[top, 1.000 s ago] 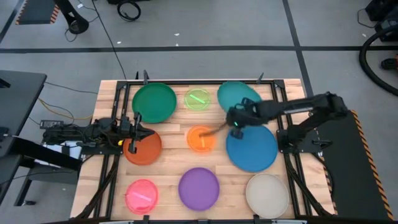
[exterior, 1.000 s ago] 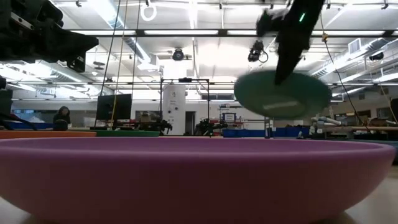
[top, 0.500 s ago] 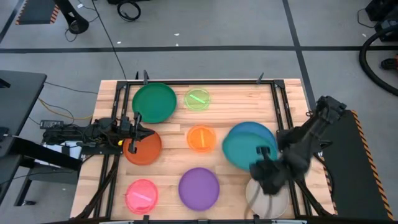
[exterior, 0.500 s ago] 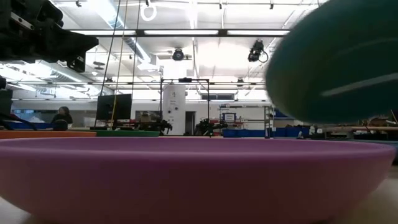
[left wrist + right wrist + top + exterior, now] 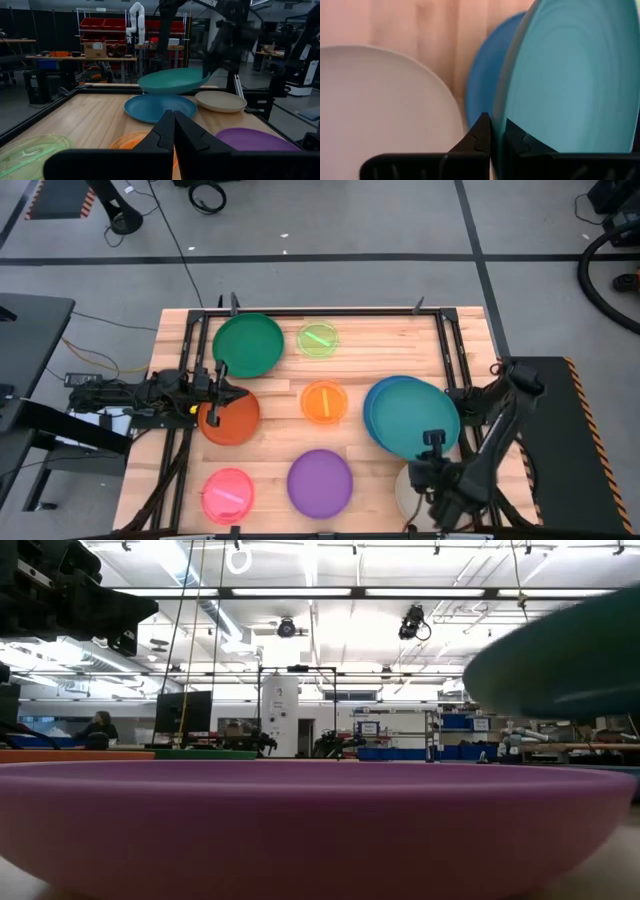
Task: Stack plastic plates
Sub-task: Stack the light green plate on top of the blue plate
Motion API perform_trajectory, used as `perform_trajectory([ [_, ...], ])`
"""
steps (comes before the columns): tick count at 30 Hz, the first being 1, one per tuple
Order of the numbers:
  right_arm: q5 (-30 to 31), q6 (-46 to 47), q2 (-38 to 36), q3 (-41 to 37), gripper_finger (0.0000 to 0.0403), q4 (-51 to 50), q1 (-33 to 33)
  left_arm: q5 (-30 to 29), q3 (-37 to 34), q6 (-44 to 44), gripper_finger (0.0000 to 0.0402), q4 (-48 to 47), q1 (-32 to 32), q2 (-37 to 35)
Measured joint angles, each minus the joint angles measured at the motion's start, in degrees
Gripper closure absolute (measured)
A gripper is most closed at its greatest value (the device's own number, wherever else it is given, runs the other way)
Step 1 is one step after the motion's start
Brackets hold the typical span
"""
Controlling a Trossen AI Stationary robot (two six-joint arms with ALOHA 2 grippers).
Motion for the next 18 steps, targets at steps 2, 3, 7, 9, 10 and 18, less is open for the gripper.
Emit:
perform_trajectory([
  [2, 1.2, 0.6, 1.9, -1.1, 0.0387, -0.1, -1.2, 0.0, 0.0, 0.0, 0.0392, 0.0, 0.0, 0.0],
  [3, 1.7, 1.0, 2.7, -1.7, 0.0387, 0.1, -1.9, 0.0, 0.0, 0.0, 0.0392, 0.0, 0.0, 0.0],
  [7, 0.4, 1.0, 4.1, -4.6, 0.0387, 3.4, -5.7, 0.0, 0.0, 0.0, 0.0392, 0.0, 0.0, 0.0],
  [9, -1.4, -0.6, 3.8, -6.9, 0.0387, 7.7, -7.3, 0.0, 0.0, 0.0, 0.0392, 0.0, 0.0, 0.0],
  [10, -2.1, -1.4, 3.3, -8.1, 0.0387, 9.8, -8.0, 0.0, 0.0, 0.0, 0.0392, 0.0, 0.0, 0.0],
  [18, -3.8, -3.1, -0.6, -14.8, 0.0378, 15.7, -11.6, 0.0, 0.0, 0.0, 0.0392, 0.0, 0.0, 0.0],
])
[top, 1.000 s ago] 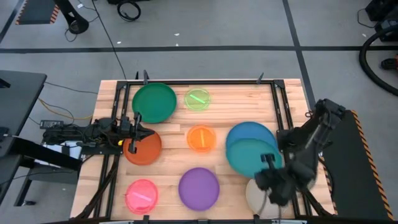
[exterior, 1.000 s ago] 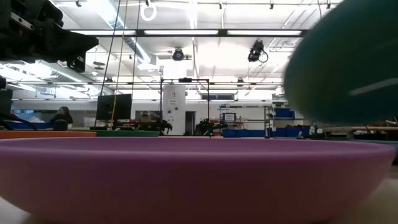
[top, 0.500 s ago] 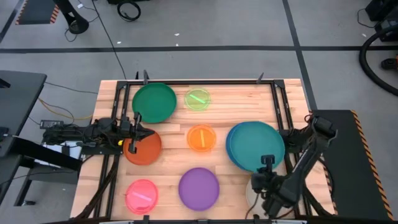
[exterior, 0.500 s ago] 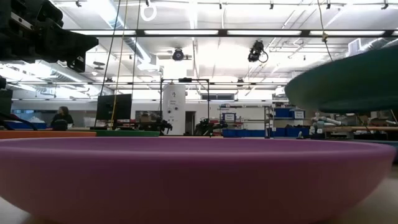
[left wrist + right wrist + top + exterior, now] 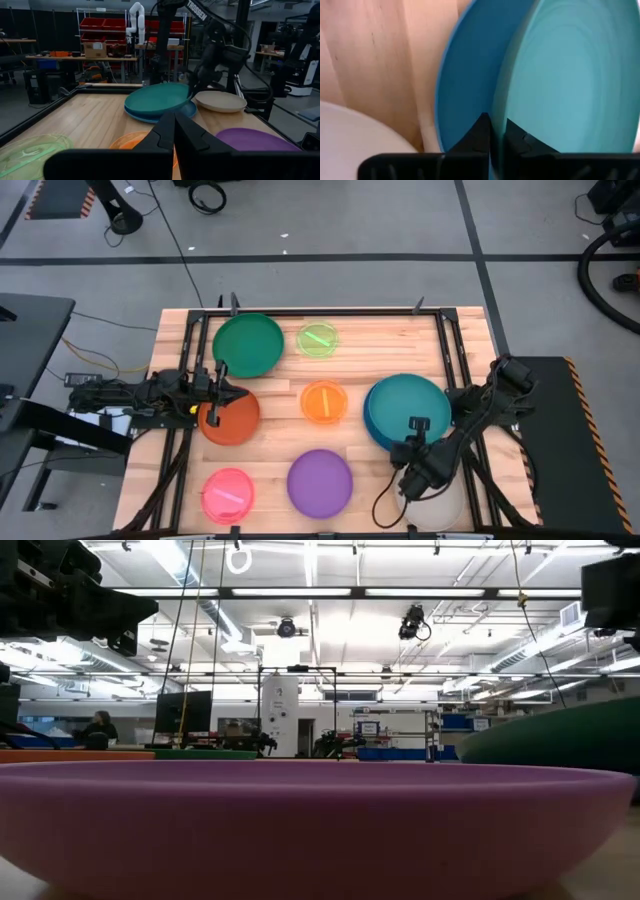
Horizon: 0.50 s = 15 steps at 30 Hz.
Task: Stack plastic plates
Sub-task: Stack the light green plate on top of the blue plate
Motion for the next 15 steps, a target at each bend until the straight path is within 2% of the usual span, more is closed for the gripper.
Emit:
perform_trajectory([
  [10, -0.8, -2.8, -0.1, -1.8, 0.0303, 3.6, -1.0, 0.0, 0.0, 0.0, 0.0392, 0.0, 0.0, 0.0],
  [15, -0.5, -3.5, -2.7, -1.8, 0.0269, 5.0, -1.0, 0.0, 0.0, 0.0, 0.0392, 0.0, 0.0, 0.0],
])
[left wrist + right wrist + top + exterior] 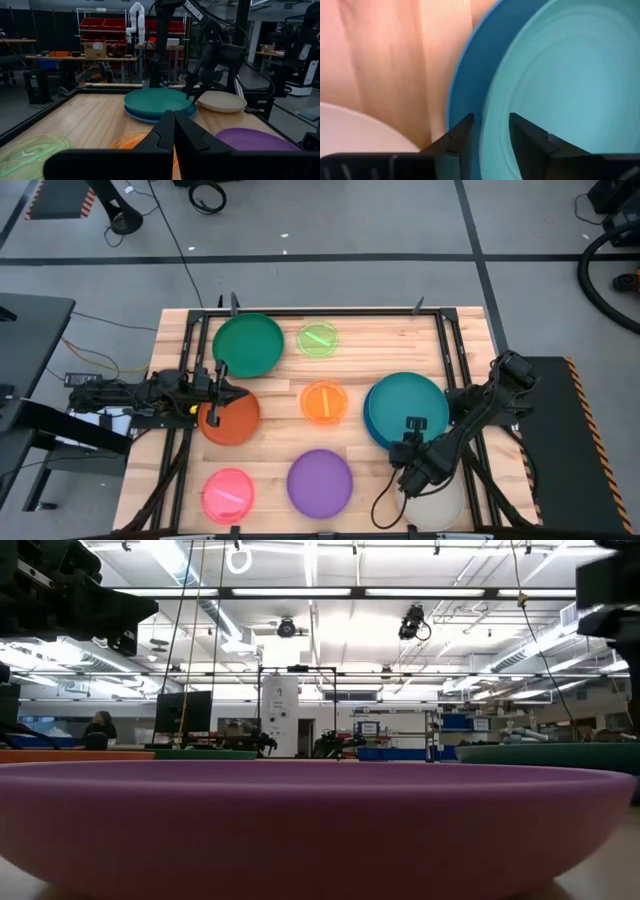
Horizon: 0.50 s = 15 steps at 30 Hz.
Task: Stack plastic plates
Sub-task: Stack the light green plate on top of the blue plate, then stack the dark green plate on top of the light green plate
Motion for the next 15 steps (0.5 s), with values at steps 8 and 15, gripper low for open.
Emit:
perform_trajectory([
  [8, 3.6, -2.8, -12.6, 0.0, 0.0238, 2.4, 0.2, 0.0, 0.0, 0.0, 0.0392, 0.0, 0.0, 0.0],
  [15, 18.4, -19.4, -20.6, -0.4, 0.0236, 13.9, 0.0, 0.0, 0.0, 0.0, 0.0392, 0.0, 0.0, 0.0],
])
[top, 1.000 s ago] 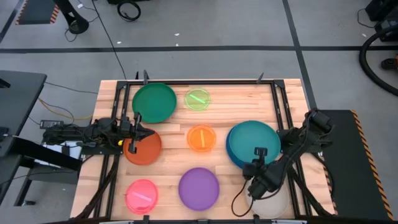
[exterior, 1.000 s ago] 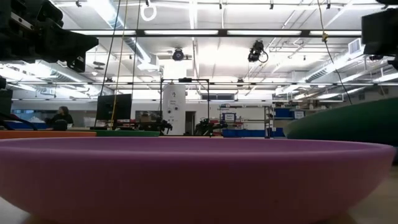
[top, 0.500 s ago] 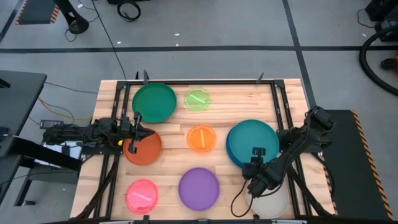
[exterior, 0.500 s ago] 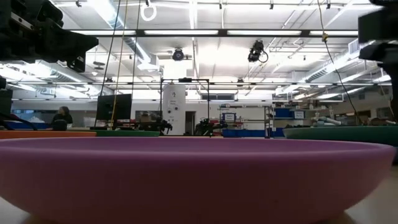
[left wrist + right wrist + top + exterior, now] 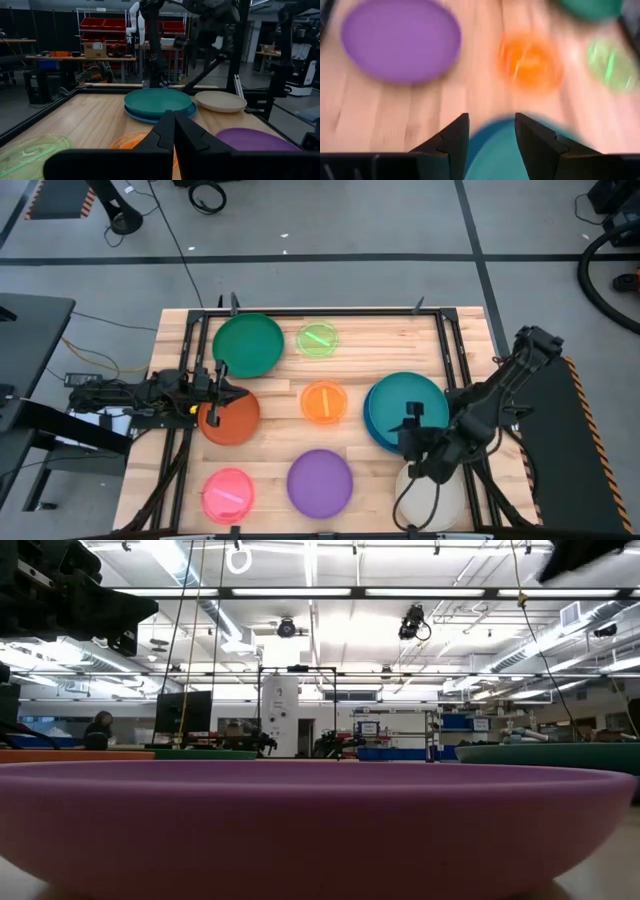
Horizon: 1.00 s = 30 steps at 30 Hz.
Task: Stack plastic plates
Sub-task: Stack the dark green plate on top of the light green plate
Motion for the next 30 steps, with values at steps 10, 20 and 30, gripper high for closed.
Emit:
perform_trajectory([
  [10, -10.7, -35.9, -0.3, -3.2, 0.0237, 35.1, -8.9, 0.0, 0.0, 0.0, 0.0392, 0.0, 0.0, 0.0],
  [20, -21.7, -41.3, -0.1, -3.1, 0.0237, 39.3, -17.1, 0.0, 0.0, -6.2, 0.0392, 2.9, 0.0, 0.0],
  [30, -16.8, -36.8, -0.1, -3.3, 0.0237, 39.6, -18.6, -10.9, 0.1, -16.9, 0.0392, 11.8, 0.1, 7.0],
])
